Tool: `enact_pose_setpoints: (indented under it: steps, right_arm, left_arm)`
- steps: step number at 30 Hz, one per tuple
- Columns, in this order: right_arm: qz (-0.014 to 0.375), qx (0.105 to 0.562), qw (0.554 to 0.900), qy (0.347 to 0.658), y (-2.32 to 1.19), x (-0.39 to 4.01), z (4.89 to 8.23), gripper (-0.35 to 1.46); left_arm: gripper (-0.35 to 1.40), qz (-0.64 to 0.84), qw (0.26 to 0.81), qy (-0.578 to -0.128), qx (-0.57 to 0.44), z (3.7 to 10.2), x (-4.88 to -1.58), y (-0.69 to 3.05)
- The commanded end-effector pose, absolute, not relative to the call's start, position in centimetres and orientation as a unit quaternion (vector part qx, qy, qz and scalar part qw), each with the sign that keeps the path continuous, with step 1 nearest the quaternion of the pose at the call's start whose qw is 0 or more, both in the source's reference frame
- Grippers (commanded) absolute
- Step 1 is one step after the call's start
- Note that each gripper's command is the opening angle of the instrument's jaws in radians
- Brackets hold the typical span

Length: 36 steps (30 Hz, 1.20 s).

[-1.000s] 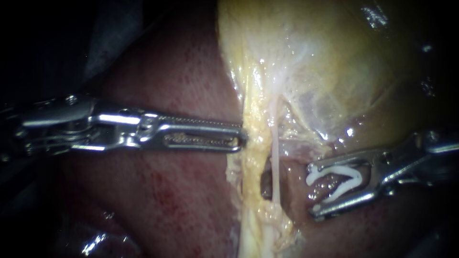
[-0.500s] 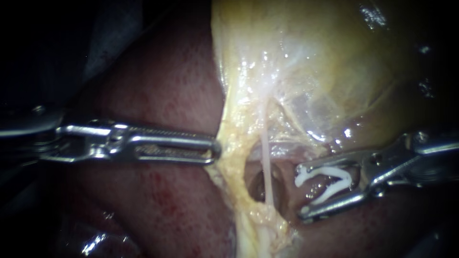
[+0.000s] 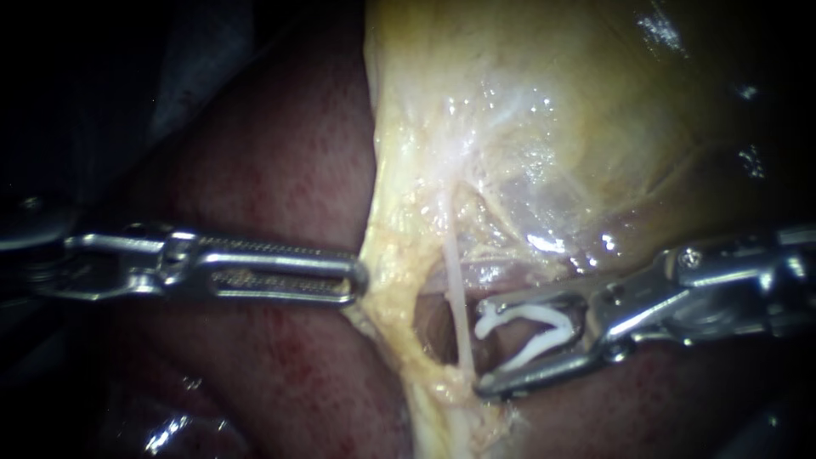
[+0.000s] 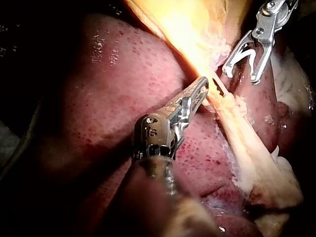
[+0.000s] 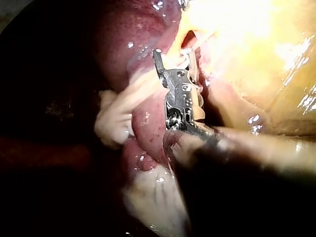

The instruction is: Clipping first clip left tube

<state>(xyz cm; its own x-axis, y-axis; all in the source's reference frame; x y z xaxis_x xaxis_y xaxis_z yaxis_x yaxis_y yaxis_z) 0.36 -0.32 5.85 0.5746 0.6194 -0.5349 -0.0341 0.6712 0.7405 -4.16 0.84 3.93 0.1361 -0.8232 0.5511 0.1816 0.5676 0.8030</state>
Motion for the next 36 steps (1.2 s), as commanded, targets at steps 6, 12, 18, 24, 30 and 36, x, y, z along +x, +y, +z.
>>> enact_pose_setpoints:
  steps: [6,12,18,24,30,36]
  right_arm:
    - [0.194,0.358,0.815,0.413,-0.41,0.52,5.96,0.5]
    - [0.19,0.358,0.816,0.412,-0.48,0.6,6.09,0.5]
    - [0.186,0.361,0.817,0.41,-0.51,0.68,6.21,0.51]
    - [0.179,0.366,0.817,0.408,-0.57,0.77,6.28,0.51]
    - [0.175,0.37,0.817,0.406,-0.62,0.87,6.32,0.51]
    - [0.166,0.375,0.818,0.404,-0.72,0.97,6.34,0.51]
  left_arm:
    - [-0.35,-0.362,0.695,-0.549,0.291,3.89,-4.18,0.82]
    - [-0.35,-0.363,0.695,-0.548,0.291,3.86,-4.2,0.8]
    - [-0.35,-0.364,0.695,-0.548,0.29,3.83,-4.22,0.79]
    - [-0.35,-0.364,0.695,-0.548,0.29,3.81,-4.22,0.79]
    - [-0.35,-0.364,0.695,-0.548,0.291,3.79,-4.24,0.78]
    - [-0.35,-0.364,0.695,-0.548,0.29,3.8,-4.25,0.78]
